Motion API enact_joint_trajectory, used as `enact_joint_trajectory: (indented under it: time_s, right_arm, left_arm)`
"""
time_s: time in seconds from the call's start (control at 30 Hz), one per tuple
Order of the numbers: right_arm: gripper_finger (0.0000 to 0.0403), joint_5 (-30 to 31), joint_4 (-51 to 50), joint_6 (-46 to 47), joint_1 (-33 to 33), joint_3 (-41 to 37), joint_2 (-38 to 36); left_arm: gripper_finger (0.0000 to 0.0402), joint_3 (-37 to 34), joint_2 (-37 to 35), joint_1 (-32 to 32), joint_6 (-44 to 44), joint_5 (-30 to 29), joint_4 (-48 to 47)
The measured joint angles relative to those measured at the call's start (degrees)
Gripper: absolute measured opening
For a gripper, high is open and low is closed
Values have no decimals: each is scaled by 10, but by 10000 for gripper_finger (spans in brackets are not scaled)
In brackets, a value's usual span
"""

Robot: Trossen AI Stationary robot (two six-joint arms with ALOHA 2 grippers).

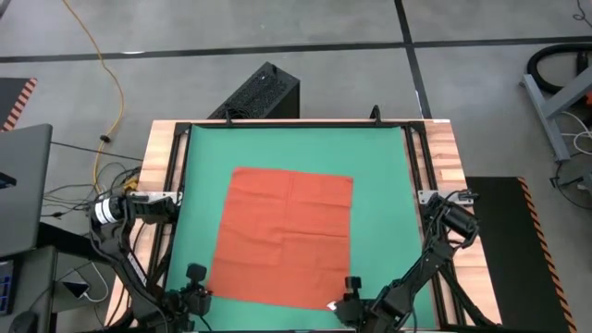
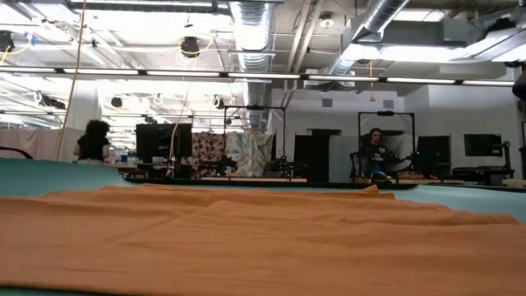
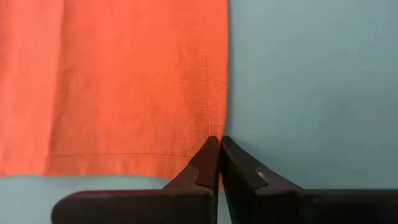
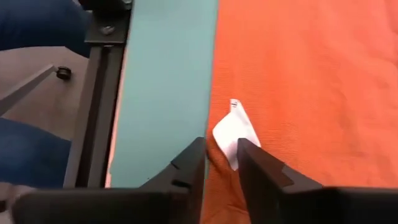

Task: Roll towel into tight, uniform cylinder
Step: Fold the orange table napkin

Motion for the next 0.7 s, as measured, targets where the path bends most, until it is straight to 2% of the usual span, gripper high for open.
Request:
enact_joint_trajectory:
  time_s: [0.17,0.23,0.4,0.6,0.7]
  right_arm:
    - [29,-4,-25,20,-8,0,-1]
    - [12,-6,-26,21,-9,1,-1]
    - [7,-5,-68,21,-9,39,3]
    - [3,25,-202,21,-10,125,4]
    - [2,41,-275,21,-12,171,4]
  left_arm:
    - [0,-2,1,1,-3,-14,-2]
    - [0,-2,1,4,-5,-14,-2]
    - [0,11,1,14,-19,-26,-15]
    - [0,57,-6,38,-17,-100,-62]
    - [0,86,-8,52,-17,-112,-106]
